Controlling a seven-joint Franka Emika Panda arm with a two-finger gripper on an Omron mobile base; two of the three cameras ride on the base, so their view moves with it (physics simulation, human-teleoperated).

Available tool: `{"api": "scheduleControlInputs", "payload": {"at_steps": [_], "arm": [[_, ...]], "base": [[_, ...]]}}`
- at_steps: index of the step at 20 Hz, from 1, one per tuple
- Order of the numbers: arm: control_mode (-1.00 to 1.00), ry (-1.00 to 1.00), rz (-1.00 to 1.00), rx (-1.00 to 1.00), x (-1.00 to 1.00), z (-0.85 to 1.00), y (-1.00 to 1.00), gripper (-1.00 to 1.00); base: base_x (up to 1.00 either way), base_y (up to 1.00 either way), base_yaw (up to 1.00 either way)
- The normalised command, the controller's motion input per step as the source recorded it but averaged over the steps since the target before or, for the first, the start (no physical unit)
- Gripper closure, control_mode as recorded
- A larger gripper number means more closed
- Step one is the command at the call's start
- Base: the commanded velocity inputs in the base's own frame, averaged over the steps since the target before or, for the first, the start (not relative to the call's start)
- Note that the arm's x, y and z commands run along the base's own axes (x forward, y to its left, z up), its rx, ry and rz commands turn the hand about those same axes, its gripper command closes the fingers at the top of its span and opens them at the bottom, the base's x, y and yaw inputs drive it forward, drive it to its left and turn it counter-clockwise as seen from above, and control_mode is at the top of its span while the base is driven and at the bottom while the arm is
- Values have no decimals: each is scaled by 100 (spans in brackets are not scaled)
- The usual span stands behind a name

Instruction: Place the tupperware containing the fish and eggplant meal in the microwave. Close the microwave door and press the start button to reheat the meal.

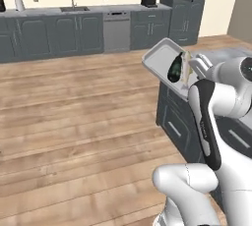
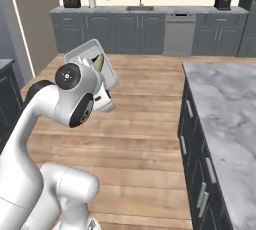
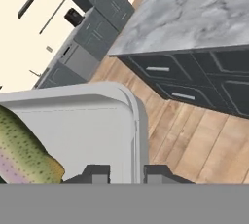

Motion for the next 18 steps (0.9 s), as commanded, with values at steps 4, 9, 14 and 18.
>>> {"api": "scheduleControlInputs", "payload": {"at_steps": [4,9,14,18], "arm": [[100,0,0,0,0,0,0,100],[100,0,0,0,0,0,0,100],[100,0,0,0,0,0,0,100],[100,0,0,0,0,0,0,100]], "base": [[100,9,-24],[100,23,-28],[100,37,-32],[100,49,-30]]}}
